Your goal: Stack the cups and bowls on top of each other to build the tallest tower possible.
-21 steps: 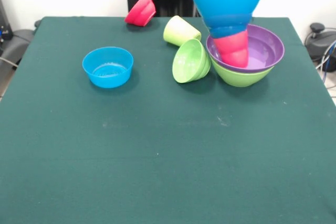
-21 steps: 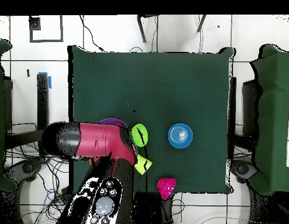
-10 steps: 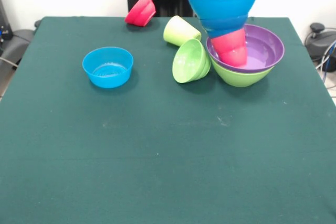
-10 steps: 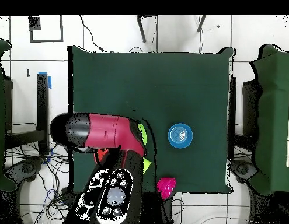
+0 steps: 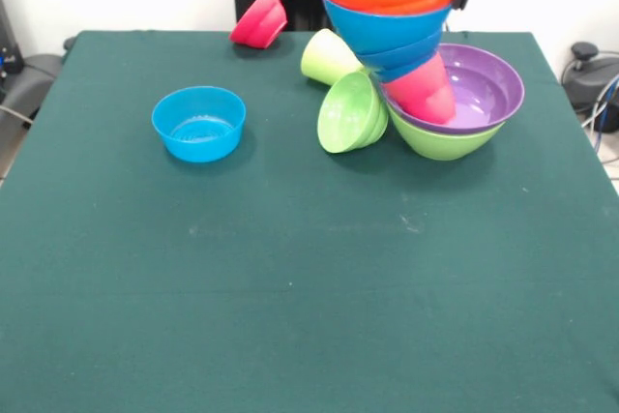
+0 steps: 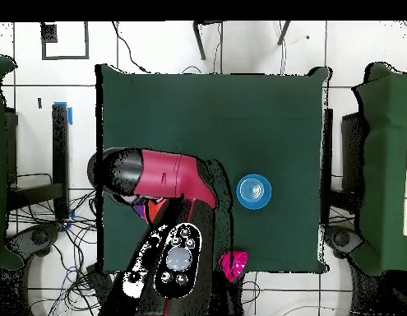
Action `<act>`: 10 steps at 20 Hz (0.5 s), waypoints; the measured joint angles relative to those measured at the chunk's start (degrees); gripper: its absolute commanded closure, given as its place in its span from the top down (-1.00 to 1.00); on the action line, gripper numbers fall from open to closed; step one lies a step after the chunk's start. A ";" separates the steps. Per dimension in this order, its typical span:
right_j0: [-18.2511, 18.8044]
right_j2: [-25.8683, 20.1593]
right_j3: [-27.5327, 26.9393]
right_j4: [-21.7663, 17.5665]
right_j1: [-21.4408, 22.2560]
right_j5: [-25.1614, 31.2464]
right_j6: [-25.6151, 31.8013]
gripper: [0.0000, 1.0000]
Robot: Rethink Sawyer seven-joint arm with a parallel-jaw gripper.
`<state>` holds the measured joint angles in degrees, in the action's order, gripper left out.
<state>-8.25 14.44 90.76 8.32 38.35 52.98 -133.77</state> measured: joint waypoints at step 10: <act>0.60 -0.01 -0.51 -0.13 -0.75 -0.01 0.00 -1.00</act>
<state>-7.66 14.44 90.24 8.19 37.60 52.96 -133.77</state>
